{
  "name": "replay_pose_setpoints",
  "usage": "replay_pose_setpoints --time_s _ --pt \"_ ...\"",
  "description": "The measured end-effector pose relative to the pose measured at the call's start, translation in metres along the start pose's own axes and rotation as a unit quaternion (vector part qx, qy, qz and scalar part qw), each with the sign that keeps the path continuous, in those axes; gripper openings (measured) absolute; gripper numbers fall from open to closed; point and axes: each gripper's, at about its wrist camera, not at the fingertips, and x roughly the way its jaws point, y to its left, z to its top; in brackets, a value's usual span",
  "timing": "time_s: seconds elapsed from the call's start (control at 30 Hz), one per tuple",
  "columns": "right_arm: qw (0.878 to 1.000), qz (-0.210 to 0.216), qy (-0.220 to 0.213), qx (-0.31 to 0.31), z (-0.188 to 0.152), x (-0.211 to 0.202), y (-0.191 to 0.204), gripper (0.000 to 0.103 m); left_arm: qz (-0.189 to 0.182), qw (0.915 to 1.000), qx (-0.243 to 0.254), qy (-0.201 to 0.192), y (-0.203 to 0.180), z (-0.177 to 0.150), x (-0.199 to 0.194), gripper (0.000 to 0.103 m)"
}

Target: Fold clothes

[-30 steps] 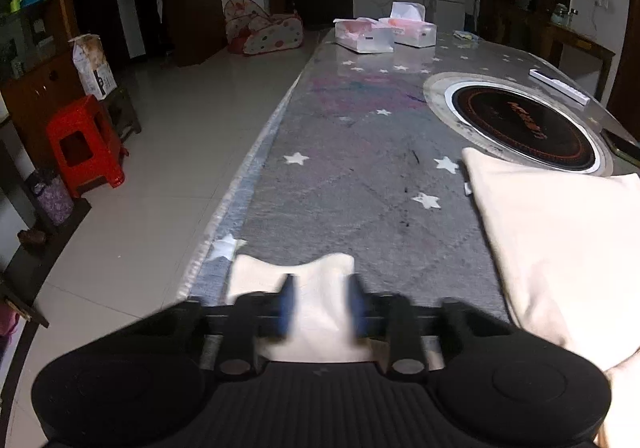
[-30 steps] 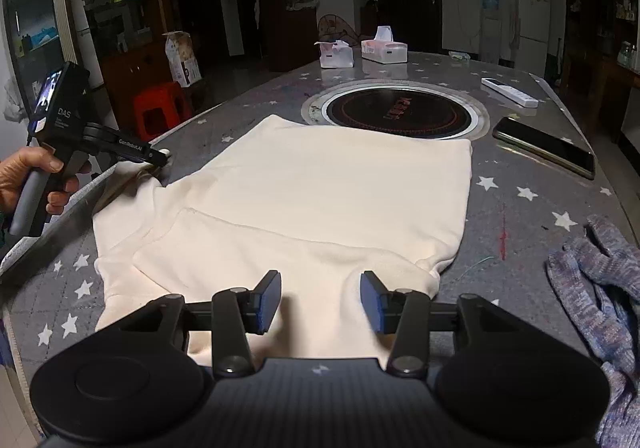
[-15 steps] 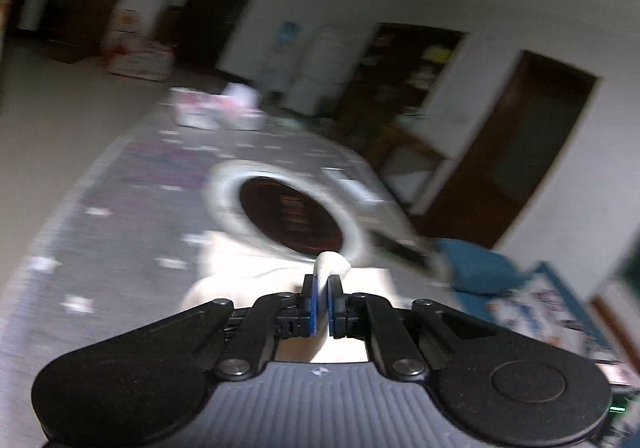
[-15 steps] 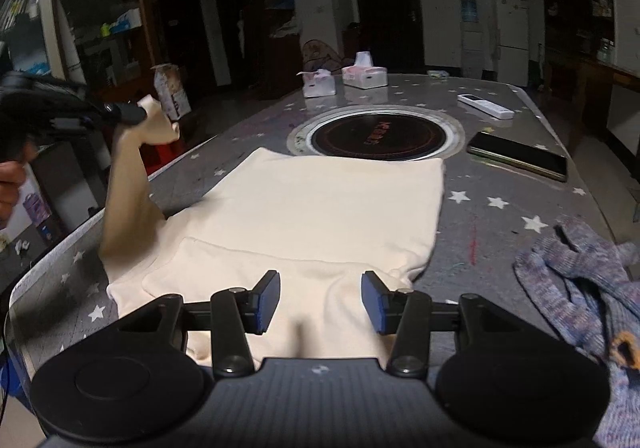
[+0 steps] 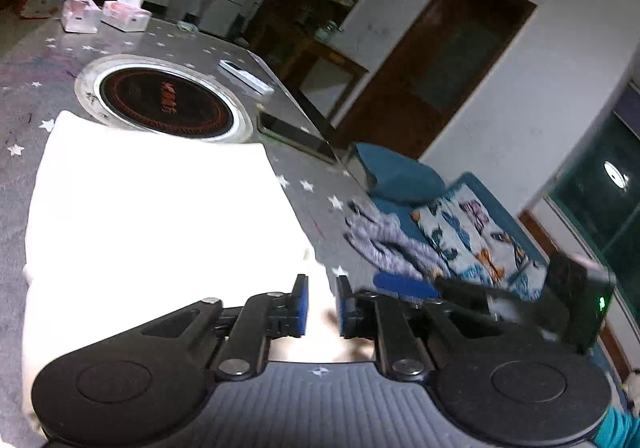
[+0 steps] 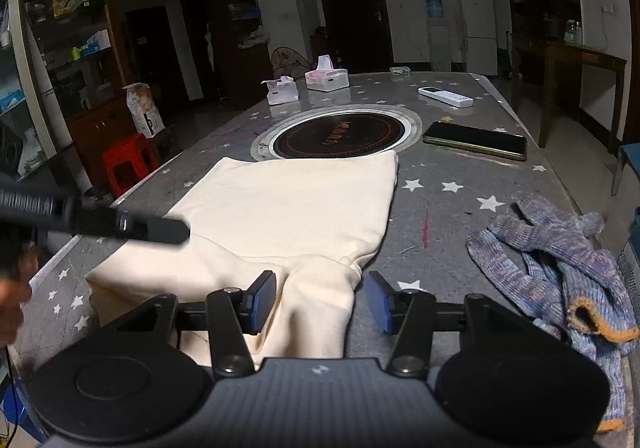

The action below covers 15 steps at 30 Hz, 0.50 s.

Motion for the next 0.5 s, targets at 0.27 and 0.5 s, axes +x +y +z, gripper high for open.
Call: replay_pose_setpoints --time_s 0.27,0.5 --pt "0.999 0.04 0.022 -0.02 0.002 0.021 0.019 0.043 0.104 0.9944 0.009 -0.017 0.042 -0.008 -0.035 0.022" --pt "0.998 0.036 0.051 -0.028 0.002 0.054 0.03 0.032 0.143 0.9895 -0.018 0.008 0.077 -0.024 -0.039 0.021"
